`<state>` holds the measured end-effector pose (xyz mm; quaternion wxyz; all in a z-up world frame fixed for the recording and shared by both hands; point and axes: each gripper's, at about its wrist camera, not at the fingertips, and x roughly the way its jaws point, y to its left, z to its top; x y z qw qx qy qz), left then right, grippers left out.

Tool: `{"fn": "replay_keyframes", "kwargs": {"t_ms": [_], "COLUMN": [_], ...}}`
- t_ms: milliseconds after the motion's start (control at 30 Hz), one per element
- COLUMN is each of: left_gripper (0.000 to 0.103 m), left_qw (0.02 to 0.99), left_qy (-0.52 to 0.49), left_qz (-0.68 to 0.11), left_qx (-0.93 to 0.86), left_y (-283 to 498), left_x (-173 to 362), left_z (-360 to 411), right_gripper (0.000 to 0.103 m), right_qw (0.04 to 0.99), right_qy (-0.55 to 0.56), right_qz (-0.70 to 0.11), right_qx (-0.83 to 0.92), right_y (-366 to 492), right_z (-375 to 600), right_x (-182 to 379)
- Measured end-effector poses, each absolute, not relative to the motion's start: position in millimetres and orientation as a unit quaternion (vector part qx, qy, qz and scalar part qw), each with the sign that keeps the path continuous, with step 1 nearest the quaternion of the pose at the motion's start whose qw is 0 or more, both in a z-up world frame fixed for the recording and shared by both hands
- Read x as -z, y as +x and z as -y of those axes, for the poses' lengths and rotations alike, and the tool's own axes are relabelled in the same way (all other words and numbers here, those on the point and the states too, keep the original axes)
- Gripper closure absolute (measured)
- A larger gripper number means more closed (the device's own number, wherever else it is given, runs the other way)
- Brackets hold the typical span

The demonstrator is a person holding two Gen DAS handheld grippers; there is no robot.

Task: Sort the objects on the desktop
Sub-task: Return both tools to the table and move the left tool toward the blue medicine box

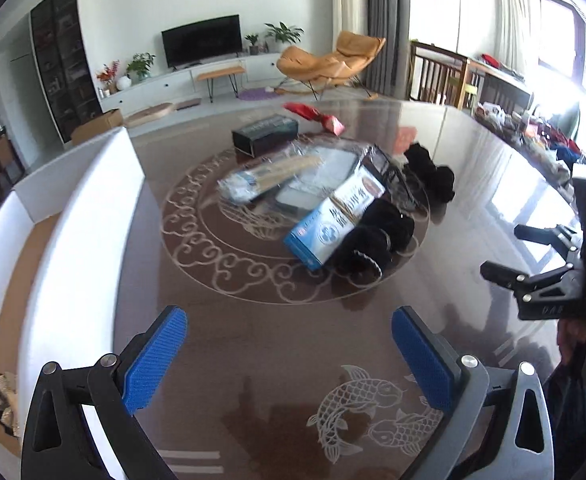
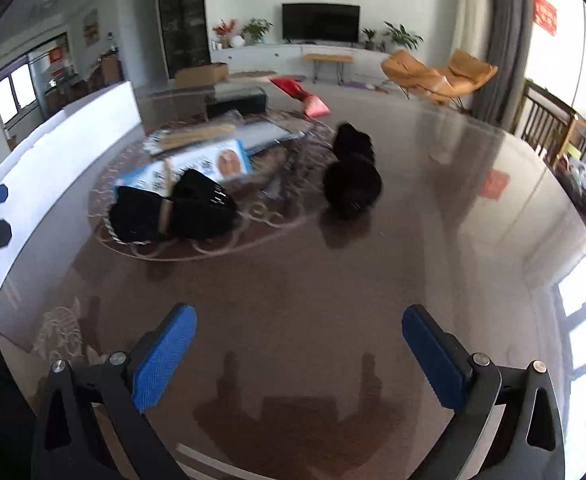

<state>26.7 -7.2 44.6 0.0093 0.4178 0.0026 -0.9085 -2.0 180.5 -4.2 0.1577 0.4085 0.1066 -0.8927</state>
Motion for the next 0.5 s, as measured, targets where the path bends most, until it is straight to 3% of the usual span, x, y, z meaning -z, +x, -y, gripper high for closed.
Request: {"fn": "replay_keyframes", "kwargs": {"t_ms": [267, 500], "left_gripper": [0.0, 0.0], "left_qw": [-0.006, -0.028], "left_qy": [0.465, 0.462], "left_qz": [0.035, -0.006], "left_qx": [0.884, 0.887], "left_y": [-30, -43], "left_x": [20, 28], "left_z": [-11, -7], "right_gripper": [0.0, 0.0], "right_qw": [0.13, 0.124], "right_qy": [0.435, 0.442], "right_qz": [-0.091, -0.104], "right_qx": [0.886, 0.882], "right_y": [-19, -17], "right_z": [-207, -199], "right_x": [21, 22]}}
